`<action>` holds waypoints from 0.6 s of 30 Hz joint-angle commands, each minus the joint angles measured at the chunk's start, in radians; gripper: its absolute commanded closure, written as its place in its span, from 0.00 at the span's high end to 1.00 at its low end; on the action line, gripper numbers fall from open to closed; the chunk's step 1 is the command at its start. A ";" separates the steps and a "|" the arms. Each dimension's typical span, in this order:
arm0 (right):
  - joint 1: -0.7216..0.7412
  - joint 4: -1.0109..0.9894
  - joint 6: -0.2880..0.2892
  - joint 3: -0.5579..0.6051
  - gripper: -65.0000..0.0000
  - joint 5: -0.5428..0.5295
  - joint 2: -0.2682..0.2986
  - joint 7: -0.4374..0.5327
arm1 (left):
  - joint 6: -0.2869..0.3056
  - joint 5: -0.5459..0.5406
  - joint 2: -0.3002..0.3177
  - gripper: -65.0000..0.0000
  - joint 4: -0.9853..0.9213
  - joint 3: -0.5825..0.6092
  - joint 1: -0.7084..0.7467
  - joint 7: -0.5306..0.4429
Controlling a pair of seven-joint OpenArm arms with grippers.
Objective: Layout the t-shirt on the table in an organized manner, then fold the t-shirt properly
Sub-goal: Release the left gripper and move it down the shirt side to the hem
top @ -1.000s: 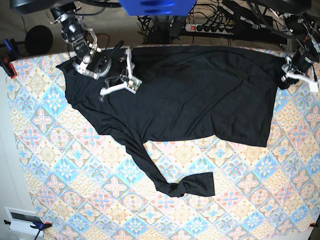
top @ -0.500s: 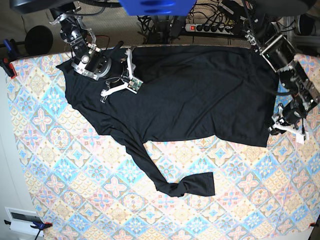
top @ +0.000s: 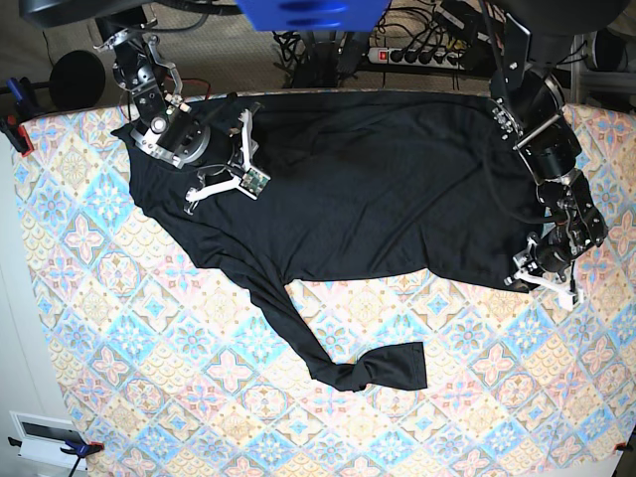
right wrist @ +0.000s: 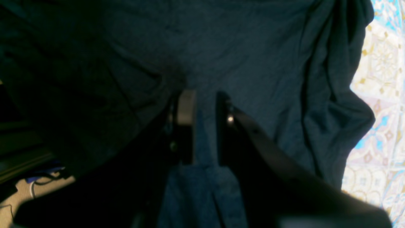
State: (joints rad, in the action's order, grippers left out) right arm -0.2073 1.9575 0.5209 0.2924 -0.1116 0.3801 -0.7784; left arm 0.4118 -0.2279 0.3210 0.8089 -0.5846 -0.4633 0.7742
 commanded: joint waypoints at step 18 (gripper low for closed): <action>0.047 0.010 -0.003 -0.003 0.16 -0.010 0.007 0.018 | 0.003 -0.012 0.051 0.51 0.065 0.008 -0.018 -0.006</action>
State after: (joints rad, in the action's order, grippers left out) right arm -0.1738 1.9530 0.5209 0.2939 -0.1116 0.3801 -0.7807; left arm 0.4118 -0.2302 0.3550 0.8528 -0.5758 -0.4541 0.7853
